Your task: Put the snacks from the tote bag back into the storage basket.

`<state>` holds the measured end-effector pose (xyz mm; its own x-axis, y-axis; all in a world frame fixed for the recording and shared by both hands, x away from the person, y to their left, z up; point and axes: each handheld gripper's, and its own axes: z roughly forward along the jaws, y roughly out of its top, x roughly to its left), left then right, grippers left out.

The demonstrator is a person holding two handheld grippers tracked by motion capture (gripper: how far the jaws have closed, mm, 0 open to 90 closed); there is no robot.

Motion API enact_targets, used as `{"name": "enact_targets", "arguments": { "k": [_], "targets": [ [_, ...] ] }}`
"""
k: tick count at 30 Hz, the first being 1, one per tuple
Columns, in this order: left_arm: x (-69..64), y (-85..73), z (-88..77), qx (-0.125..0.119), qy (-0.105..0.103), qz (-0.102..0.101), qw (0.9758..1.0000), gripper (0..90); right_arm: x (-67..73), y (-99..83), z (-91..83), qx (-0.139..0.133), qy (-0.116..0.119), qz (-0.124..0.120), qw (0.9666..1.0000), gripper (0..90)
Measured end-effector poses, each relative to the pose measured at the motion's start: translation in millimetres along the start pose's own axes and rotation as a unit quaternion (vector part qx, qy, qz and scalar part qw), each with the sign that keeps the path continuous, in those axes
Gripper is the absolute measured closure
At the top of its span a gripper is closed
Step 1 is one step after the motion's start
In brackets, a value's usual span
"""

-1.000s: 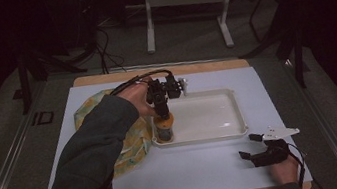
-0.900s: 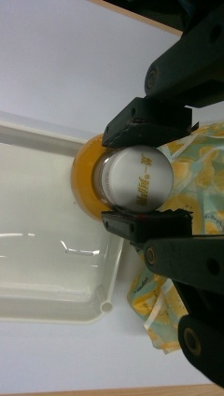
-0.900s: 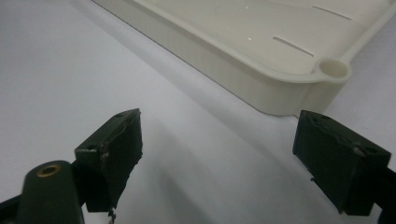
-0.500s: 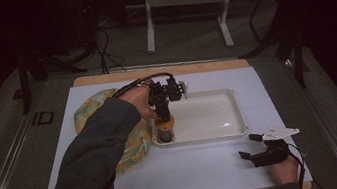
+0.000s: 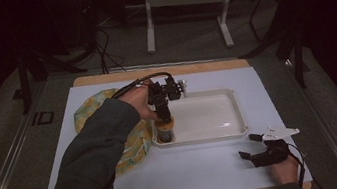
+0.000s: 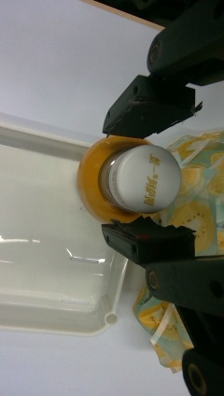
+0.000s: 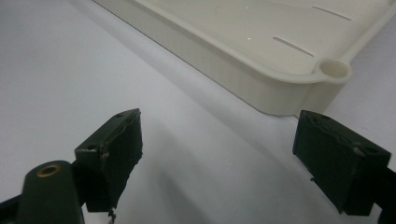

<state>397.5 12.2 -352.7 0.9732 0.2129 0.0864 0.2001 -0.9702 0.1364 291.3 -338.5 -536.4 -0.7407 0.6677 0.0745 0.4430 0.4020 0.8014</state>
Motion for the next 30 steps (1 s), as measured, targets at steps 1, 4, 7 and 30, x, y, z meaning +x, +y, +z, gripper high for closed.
{"name": "enact_targets", "arguments": {
  "k": [1, 4, 7, 30],
  "targets": [
    [-0.1, 0.1, 0.0, -0.001, 0.0, -0.002, 1.0, 44.4, 0.1, 0.0, 0.0, 0.001, 0.0, 0.0, 1.0, 15.3],
    [-0.5, 0.5, -1.2, -0.004, -0.002, -0.003, 1.0, 42.5, 0.1, 0.0, 0.1, 0.001, 0.0, 0.0, 1.0, 15.3],
    [-1.1, 0.9, -3.6, -0.008, -0.002, -0.002, 1.0, 41.3, 0.1, 0.1, 0.1, 0.001, 0.0, 0.0, 1.0, 15.3],
    [-1.7, -7.9, -28.2, -0.059, 0.013, -0.006, 0.9982, 40.1, 0.2, 0.1, 0.2, 0.002, -0.001, 0.0, 1.0, 15.3]
  ]
}}
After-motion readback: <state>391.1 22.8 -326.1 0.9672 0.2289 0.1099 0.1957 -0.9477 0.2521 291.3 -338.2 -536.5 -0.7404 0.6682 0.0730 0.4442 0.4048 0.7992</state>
